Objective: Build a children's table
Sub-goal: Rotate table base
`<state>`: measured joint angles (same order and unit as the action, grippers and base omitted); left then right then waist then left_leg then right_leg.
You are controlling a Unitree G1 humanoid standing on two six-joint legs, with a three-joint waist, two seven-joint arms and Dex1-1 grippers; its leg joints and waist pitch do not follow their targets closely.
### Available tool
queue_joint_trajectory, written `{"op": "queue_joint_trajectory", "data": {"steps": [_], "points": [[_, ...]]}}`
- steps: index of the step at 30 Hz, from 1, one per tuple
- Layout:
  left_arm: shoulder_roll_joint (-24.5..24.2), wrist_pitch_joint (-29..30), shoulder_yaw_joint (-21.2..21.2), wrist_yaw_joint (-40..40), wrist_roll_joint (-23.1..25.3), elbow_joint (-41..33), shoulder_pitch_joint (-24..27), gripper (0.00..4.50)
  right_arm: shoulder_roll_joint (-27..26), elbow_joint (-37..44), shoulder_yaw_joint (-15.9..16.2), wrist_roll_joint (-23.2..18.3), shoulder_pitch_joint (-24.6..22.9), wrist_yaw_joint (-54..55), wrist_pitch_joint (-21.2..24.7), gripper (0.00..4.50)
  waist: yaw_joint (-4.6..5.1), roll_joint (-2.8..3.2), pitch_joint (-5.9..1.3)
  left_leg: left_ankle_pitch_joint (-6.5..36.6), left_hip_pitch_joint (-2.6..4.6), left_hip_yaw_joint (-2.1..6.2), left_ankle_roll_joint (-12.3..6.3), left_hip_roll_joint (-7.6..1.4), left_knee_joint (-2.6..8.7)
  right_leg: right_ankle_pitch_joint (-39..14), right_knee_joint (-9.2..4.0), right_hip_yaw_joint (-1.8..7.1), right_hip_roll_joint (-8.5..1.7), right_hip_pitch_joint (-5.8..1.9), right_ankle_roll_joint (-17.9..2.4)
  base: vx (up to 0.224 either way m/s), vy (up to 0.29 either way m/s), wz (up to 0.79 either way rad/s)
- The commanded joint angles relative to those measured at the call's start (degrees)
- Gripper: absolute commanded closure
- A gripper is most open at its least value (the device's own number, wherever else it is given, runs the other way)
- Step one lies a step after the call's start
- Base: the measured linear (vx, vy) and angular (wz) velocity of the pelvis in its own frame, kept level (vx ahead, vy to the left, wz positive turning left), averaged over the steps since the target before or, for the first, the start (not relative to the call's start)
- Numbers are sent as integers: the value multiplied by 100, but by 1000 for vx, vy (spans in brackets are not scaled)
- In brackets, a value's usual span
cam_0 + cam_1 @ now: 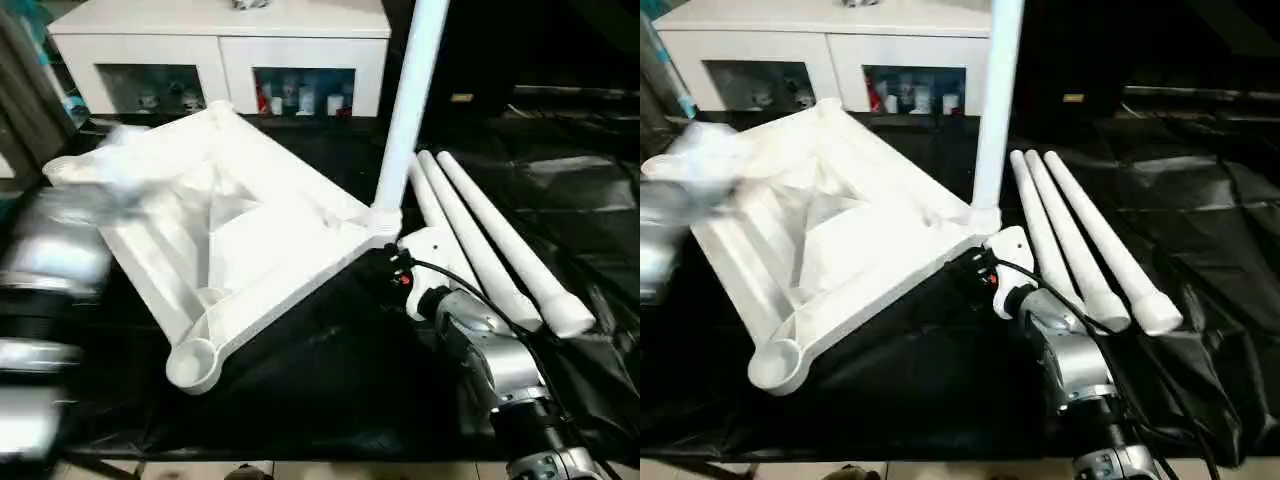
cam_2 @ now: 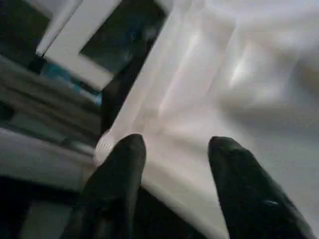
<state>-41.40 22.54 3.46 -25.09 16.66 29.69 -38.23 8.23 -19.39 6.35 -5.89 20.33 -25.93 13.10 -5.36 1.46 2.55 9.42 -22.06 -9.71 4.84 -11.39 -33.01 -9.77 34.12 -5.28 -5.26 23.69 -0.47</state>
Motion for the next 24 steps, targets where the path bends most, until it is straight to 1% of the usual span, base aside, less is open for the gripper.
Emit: {"op": "queue_joint_trajectory", "data": {"steps": [1,2,3,4,5,6,7,8,9,10,11,12,13,14,15,18,19,20,21,22,23,24], "points": [[-63,53,169,-314,10,-23,194,177,4,-129,38,57,70,64,19,59,-17,41,-391,1130,127,39,-96,-155,380,-596,-263,275,-284,-295,-1108,0,0,0],[-116,-94,245,-520,-12,-31,288,164,-6,-183,45,67,90,74,9,59,-30,48,-397,1114,136,37,-91,-156,372,-557,-264,281,-295,-289,-1131,0,0,0],[-139,-172,288,-659,-28,-25,351,153,-17,-224,50,78,107,85,9,59,-40,24,-385,1151,119,31,-86,-155,384,-609,-272,284,-299,-293,-1152,0,0,0],[-134,-224,321,-760,-52,-3,398,148,-29,-267,52,85,125,92,10,59,-65,31,-384,1217,124,34,-62,-158,389,-663,-277,290,-310,-291,-1149,0,0,0],[-134,-224,321,-760,-52,-3,398,148,-29,-267,52,85,125,92,10,59,-65,31,-384,1217,124,34,-62,-158,389,-663,-277,290,-310,-291,-1149,0,0,0],[-110,-508,438,-907,-59,113,445,145,-54,-351,61,106,158,102,0,59,-95,46,-381,1344,136,38,-16,-155,396,-757,-293,292,-310,-282,-1109,0,0,0],[-99,-546,464,-920,-54,152,451,134,-61,-375,65,114,167,105,-7,59,-96,42,-381,1393,138,35,7,-156,400,-782,-296,295,-310,-282,-1103,0,0,0],[-81,-683,532,-1029,-52,253,463,134,-77,-424,75,132,189,108,-23,59,-104,58,-373,1492,143,41,50,-151,407,-852,-305,295,-311,-276,-1091,0,0,0],[-71,-747,566,-1098,-53,308,467,119,-84,-449,80,140,201,109,-31,59,-97,37,-374,1568,141,46,94,-158,418,-878,-302,297,-318,-291,-1072,0,0,0],[-87,-802,644,-1114,25,389,462,110,-93,-466,81,144,213,111,-36,59,-98,55,-369,1607,136,53,114,-156,421,-906,-298,297,-318,-292,-1048,0,0,0],[-119,-793,722,-1151,89,436,465,106,-100,-483,80,149,228,112,-41,59,-97,59,-370,1660,141,56,129,-155,418,-946,-302,302,-321,-289,-1028,0,0,0],[-182,-800,855,-1198,207,502,469,103,-109,-507,78,154,251,114,-50,59,-94,47,-375,1653,143,56,130,-154,419,-941,-303,302,-317,-293,-1016,0,0,0],[-206,-892,924,-1198,275,563,462,97,-111,-539,81,155,276,122,-69,59,-91,70,-374,1656,141,58,134,-150,416,-933,-299,305,-316,-291,-1007,0,0,0],[-216,-964,956,-1199,305,596,456,87,-110,-562,83,155,292,128,-83,59,-91,56,-376,1676,145,62,138,-157,421,-935,-305,303,-316,-294,-1011,0,0,0],[-191,-973,944,-1265,259,624,452,75,-112,-578,82,152,300,132,-92,59,-91,56,-376,1676,145,62,138,-157,421,-935,-305,303,-316,-294,-1011,0,0,0],[-97,-1090,1029,-1792,108,802,452,75,-135,-669,66,146,341,79,-152,59,-88,66,-379,1652,140,59,160,-150,411,-916,-292,304,-321,-299,-1068,0,0,0],[-92,-1091,1033,-1821,101,811,452,102,-137,-674,63,142,342,69,-156,59,-85,56,-381,1630,138,57,156,-146,411,-892,-295,305,-326,-304,-1081,0,0,0],[-111,-1123,1149,-2093,103,866,450,102,-130,-695,54,144,348,48,-165,59,-76,62,-388,1612,138,62,160,-152,410,-787,-275,302,-318,-305,-1111,0,0,0],[-112,-1124,1154,-2105,103,866,451,108,-129,-695,54,145,349,48,-165,78,-73,60,-385,1616,145,60,153,-152,411,-777,-281,303,-319,-302,-1123,0,0,0],[-121,-1132,1185,-2193,96,858,462,106,-128,-701,48,141,350,45,-161,90,-61,73,-387,1612,139,60,152,-154,409,-709,-262,305,-315,-309,-1155,0,0,0],[-136,-1161,1266,-2412,66,836,483,114,-123,-720,34,129,357,28,-155,97,-51,73,-387,1608,140,59,146,-153,409,-681,-265,305,-318,-314,-1180,0,0,0],[-137,-1163,1272,-2426,63,835,483,130,-123,-721,33,128,358,27,-154,100,-46,68,-387,1597,140,57,144,-153,408,-660,-263,305,-316,-316,-1188,0,0,0]]}}
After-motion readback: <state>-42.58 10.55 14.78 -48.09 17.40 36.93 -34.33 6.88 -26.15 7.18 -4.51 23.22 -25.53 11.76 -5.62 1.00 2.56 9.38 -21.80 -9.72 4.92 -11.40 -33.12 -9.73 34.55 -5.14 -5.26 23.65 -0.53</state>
